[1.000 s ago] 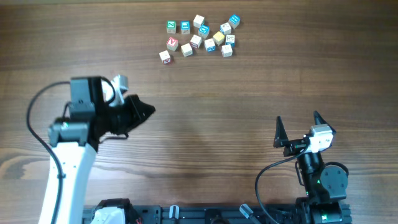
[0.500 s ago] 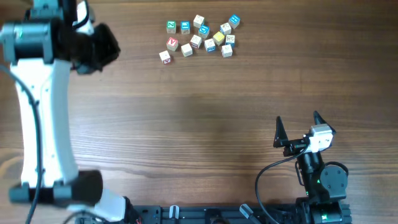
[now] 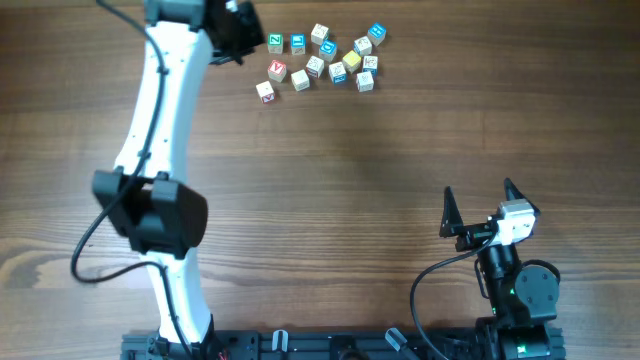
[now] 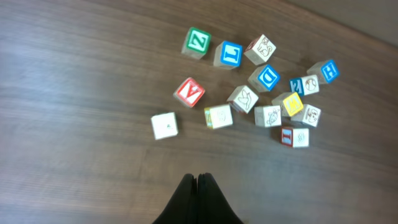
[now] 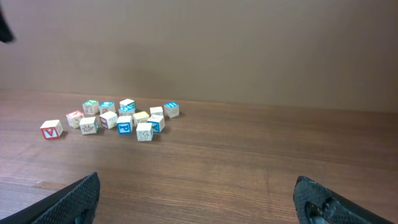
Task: Form a horizontal line
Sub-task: 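Raise the left arm and move the left gripper over the block cluster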
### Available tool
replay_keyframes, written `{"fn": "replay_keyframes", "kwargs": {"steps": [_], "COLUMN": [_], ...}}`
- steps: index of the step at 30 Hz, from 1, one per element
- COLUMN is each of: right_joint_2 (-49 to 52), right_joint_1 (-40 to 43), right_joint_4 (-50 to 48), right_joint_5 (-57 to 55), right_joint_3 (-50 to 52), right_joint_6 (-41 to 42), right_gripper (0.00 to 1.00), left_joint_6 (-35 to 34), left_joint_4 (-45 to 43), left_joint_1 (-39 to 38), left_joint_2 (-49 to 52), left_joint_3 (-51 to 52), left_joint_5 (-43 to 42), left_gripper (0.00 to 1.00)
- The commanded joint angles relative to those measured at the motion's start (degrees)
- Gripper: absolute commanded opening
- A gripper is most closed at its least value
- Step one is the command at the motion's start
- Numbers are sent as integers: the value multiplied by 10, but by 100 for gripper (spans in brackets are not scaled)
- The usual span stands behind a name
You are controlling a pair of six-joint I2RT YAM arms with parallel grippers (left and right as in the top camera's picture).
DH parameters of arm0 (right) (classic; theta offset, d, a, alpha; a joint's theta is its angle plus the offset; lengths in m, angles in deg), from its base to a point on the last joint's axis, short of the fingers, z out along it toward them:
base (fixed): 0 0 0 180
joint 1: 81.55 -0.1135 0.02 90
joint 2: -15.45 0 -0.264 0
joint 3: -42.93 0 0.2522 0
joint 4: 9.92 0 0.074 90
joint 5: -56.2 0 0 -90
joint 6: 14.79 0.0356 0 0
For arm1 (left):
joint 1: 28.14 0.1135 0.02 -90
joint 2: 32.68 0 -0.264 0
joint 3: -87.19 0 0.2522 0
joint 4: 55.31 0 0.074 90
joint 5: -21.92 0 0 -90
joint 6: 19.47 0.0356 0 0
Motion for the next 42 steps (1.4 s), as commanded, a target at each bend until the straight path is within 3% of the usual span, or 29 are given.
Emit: {"fn": "replay_keyframes", "kwargs": {"steps": [1,9,11,17,32,34,37,40,42], "right_joint_2": [-3,-3,-3,-3,-3,-3,-3,-3,-3], "right_joint_1": [3,3,3,3,3,3,3,3,3], "right_joint_4": [-1,-1,-1,-1,-1,-1,-1,-1,-1], "right_joint_5": [3,3,3,3,3,3,3,3,3], "right_joint_3": [1,1,1,1,1,1,1,1,1], "right_joint_6": [-7,-6,-6,-6,-7,-7,-7,-6,-7], "right_gripper": [100,100,100,100,100,100,100,100,100], "left_joint_6": [11,8,-7,-6,123,123,123,123,123], "left_joint_4": [-30,-70,-77,-124,-212,-215,-218,-218,-220], "left_joint_1": [-25,-40,-43,-44,-31,-26,-20,-18,-18], "left_joint_2": [42,125,143,178,243,246,246,246,246], "left_joint_3": [-8,-7,-7,-7,-7,-7,-7,-7,-7], "left_joint_5": [63,82,82,89,89,89,89,89,89], "left_gripper": [4,15,33,57,61,55,38,33,23]}}
